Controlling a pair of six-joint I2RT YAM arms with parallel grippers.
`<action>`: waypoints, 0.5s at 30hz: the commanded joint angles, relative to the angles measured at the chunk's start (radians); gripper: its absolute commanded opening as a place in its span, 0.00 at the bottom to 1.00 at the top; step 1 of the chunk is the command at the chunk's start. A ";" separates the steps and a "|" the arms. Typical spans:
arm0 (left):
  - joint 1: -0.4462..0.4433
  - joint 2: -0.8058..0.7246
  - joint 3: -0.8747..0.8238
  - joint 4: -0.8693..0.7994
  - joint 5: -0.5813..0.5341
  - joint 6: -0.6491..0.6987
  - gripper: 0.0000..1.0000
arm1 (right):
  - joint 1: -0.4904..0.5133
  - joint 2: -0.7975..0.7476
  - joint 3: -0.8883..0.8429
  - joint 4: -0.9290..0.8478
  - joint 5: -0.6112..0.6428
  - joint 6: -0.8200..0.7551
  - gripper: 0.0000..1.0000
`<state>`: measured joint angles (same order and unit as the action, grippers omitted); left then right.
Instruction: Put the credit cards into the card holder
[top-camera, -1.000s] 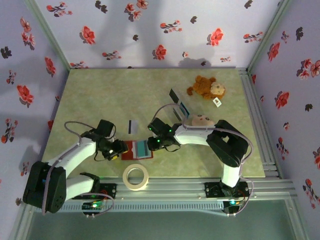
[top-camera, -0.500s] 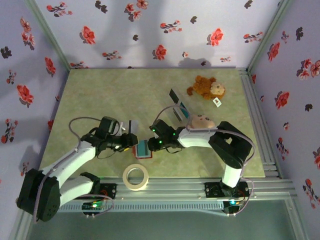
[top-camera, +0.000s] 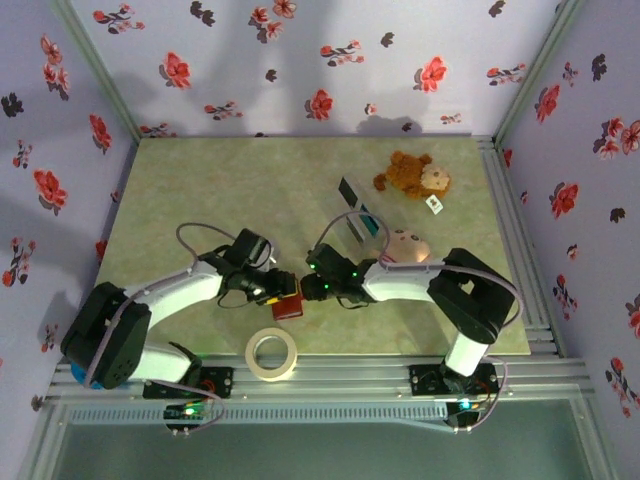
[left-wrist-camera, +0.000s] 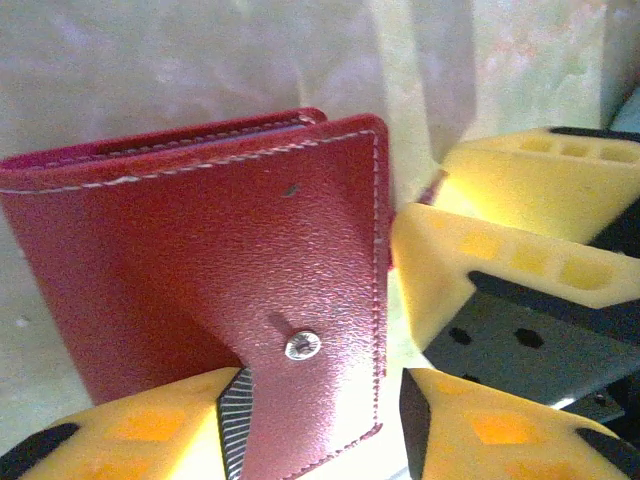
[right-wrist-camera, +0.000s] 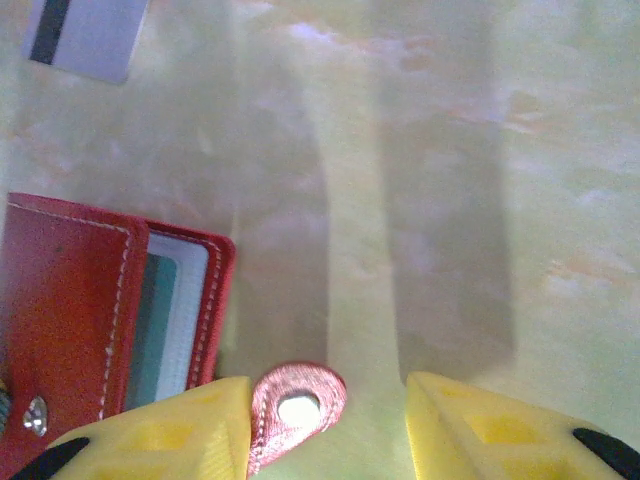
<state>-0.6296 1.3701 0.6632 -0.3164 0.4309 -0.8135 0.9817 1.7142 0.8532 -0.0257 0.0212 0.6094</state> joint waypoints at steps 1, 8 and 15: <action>-0.004 0.000 0.012 -0.039 -0.096 -0.019 0.45 | 0.001 -0.027 -0.031 -0.016 0.076 -0.017 0.41; 0.007 0.041 0.003 -0.021 -0.105 -0.018 0.25 | 0.000 -0.105 -0.081 0.011 0.036 -0.043 0.37; 0.008 0.153 0.042 -0.012 -0.093 0.013 0.09 | -0.001 -0.151 -0.086 0.014 -0.025 0.025 0.27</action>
<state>-0.6273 1.4815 0.6933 -0.3134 0.3622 -0.8288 0.9817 1.5703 0.7624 -0.0097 0.0208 0.5980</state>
